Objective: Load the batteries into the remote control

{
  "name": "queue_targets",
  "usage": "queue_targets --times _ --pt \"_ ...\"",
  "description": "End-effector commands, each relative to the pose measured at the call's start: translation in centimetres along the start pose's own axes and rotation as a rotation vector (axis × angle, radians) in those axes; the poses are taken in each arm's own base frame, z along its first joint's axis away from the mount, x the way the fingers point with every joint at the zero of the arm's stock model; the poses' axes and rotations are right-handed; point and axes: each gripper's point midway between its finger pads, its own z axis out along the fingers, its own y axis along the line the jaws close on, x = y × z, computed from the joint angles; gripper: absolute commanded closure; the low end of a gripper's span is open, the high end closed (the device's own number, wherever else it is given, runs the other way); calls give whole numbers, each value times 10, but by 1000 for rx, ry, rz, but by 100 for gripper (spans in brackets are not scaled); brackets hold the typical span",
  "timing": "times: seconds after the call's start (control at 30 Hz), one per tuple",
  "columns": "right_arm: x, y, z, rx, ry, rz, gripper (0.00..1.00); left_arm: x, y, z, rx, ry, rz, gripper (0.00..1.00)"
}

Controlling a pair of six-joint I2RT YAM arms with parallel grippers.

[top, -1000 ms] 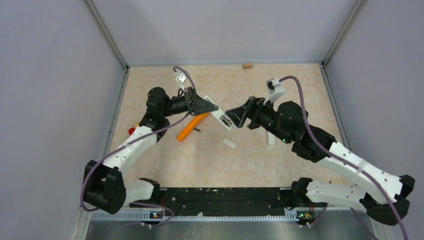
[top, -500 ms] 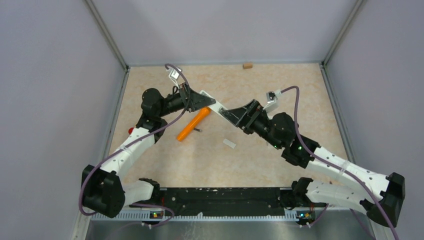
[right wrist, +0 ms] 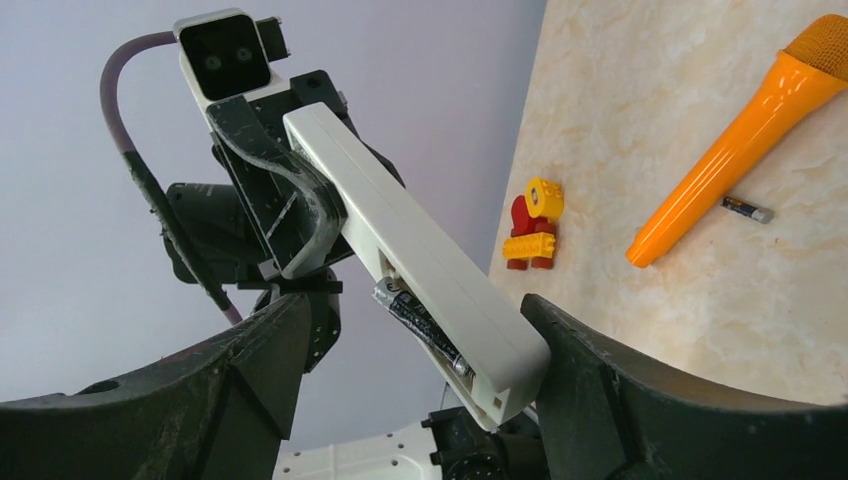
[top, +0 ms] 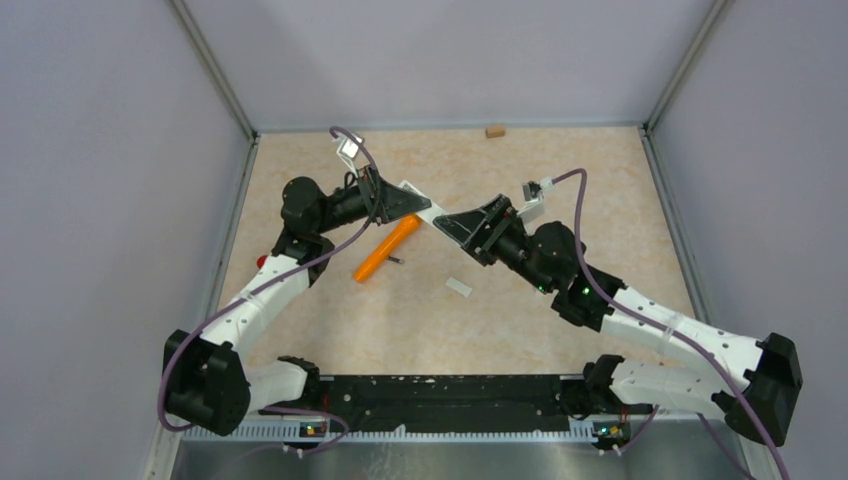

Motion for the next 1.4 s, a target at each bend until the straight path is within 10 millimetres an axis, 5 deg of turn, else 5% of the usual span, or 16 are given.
queue_targets --times 0.0,0.6,0.67,0.83,0.97,1.17,1.37 --pt "-13 32 2 -89 -32 37 25 2 -19 -3 62 10 82 100" --pt "-6 31 2 -133 4 86 61 -3 -30 -5 71 -7 55 100" --pt "-6 33 1 -146 4 77 57 -3 -30 -5 70 -10 55 100" --pt "-15 45 -8 -202 -27 24 25 -4 -23 -4 36 -12 74 100" --pt "-23 49 -18 -227 -52 -10 24 -3 -20 -4 26 -10 77 100" --pt "-22 48 -28 -257 -50 -82 42 -4 -25 -4 44 -7 67 100" --pt "-22 38 -29 -232 -60 -108 70 -2 -30 -5 59 1 59 100"
